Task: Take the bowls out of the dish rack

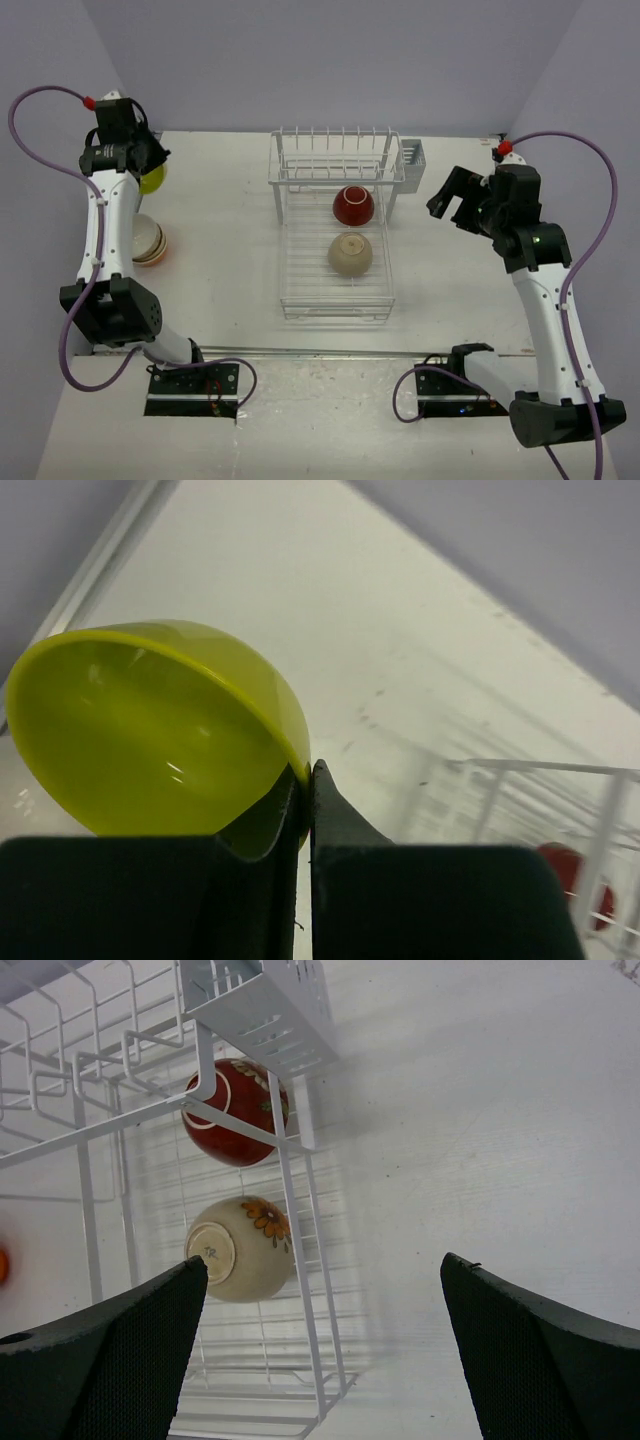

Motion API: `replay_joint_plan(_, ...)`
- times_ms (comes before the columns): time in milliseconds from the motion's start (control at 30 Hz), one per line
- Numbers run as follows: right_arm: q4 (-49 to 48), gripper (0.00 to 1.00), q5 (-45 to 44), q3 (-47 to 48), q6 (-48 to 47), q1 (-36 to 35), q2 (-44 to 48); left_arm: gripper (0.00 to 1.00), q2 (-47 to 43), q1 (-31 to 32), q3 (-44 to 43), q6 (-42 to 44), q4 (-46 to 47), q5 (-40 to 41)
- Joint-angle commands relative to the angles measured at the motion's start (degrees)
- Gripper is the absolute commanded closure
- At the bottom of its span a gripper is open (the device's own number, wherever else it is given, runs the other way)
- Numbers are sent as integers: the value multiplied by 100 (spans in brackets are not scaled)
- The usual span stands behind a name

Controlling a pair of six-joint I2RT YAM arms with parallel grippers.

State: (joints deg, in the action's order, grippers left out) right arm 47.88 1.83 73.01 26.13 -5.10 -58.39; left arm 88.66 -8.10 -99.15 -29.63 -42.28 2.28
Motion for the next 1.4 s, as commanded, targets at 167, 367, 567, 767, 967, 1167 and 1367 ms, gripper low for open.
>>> replay_joint_plan(167,-130,1,125,204,-29,-193,-93,100,11,-394,1019,721,-422,1336)
replay_joint_plan(367,-77,1,143,301,-20,-228,-137,100,72,-552,1548,757,-219,1397)
replay_joint_plan(567,-68,1,108,284,-20,-237,-129,100,116,-763,1917,845,-8,1424)
replay_joint_plan(767,-112,1,81,257,15,-237,-111,100,265,-834,2014,862,62,1310)
replay_joint_plan(967,-130,1,81,284,24,-228,-102,100,336,-834,2154,836,133,1257)
replay_joint_plan(1167,-138,1,46,257,6,-237,-76,100,424,-842,2242,818,194,1204)
replay_joint_plan(1367,-138,1,46,249,-20,-228,-50,86,450,-843,2243,801,203,1169)
